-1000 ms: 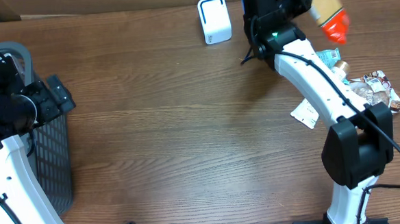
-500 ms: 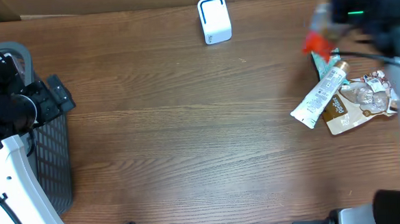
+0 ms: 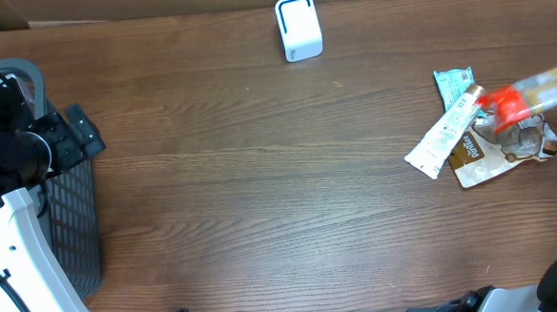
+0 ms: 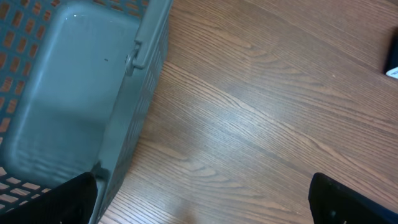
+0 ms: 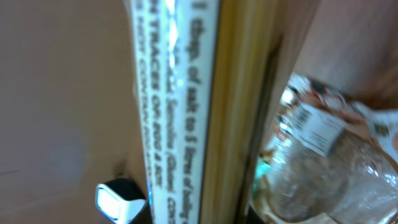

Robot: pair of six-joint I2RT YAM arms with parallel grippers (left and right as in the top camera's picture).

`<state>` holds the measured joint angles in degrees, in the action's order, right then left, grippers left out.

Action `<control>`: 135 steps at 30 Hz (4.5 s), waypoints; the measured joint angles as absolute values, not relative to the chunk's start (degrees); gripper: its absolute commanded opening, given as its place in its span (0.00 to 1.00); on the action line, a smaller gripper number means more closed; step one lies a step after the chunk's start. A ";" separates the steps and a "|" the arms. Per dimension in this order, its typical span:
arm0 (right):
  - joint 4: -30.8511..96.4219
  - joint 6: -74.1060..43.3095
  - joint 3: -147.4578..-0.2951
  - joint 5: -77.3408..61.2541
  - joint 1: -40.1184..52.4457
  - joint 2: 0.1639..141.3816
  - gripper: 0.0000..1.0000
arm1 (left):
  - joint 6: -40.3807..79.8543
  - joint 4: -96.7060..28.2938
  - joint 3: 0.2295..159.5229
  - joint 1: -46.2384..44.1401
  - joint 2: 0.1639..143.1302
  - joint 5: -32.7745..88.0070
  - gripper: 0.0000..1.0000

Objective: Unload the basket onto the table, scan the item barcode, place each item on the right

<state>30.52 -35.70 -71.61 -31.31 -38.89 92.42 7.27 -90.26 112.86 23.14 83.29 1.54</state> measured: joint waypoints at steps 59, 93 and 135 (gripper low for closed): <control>56.12 -4.34 -66.63 -23.49 -10.15 35.73 1.00 | 7.27 -90.26 112.86 23.14 83.29 1.54 0.99; 4.01 -4.10 -1.04 -10.44 3.79 0.84 1.00 | 7.27 -90.26 112.86 23.14 83.29 1.54 1.00; 4.05 -4.12 -1.04 -10.24 3.84 0.84 1.00 | 6.17 -75.37 78.32 11.46 56.84 -1.32 1.00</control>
